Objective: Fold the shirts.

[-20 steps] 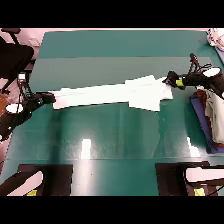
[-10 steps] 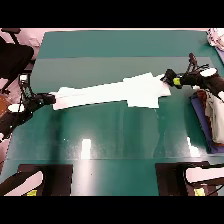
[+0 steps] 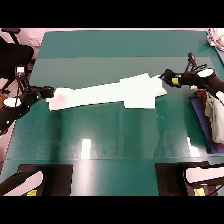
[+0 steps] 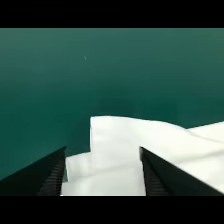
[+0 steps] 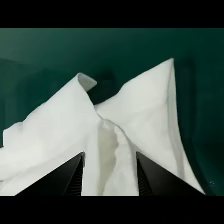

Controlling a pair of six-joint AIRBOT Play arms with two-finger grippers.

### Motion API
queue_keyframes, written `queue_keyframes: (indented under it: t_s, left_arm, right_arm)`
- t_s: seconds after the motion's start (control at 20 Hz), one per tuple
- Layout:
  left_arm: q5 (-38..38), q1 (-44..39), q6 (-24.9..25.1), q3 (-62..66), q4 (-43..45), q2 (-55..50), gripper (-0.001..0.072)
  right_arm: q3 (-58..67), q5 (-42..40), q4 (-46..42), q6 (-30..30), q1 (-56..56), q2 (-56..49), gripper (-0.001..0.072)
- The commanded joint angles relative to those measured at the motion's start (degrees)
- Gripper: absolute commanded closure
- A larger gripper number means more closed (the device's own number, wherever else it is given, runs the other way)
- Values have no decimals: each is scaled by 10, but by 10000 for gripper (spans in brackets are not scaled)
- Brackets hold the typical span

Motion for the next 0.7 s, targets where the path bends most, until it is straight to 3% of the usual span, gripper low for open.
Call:
queue_keyframes:
  t_s: [0.0, 0.05, 0.1, 0.15, 0.25, 0.45, 0.65]
  left_arm:
    - [-74, 0, 7, 44, 8, 0, 177]
    - [-125, 0, -9, 64, 21, 0, 309]
    - [-173, 0, -34, 81, 28, 0, 472]
    - [-219, 0, -61, 97, 33, 0, 670]
    - [-279, -1, -115, 118, 45, 0, 683]
    - [-318, -17, -235, 124, 110, 0, 685]
    - [-306, -117, -309, 125, 216, -2, 684]
  right_arm:
    - [0, 0, -2, -30, -23, 30, 321]
    - [0, 21, -2, -47, -33, 41, 298]
    - [0, 49, -2, -58, -48, 50, 219]
    - [0, 83, -2, -60, -64, 56, 172]
    - [8, 172, -2, -65, -103, 53, 135]
    - [84, 341, -2, -84, -166, 2, 74]
    - [172, 388, -2, -94, -178, -58, 33]
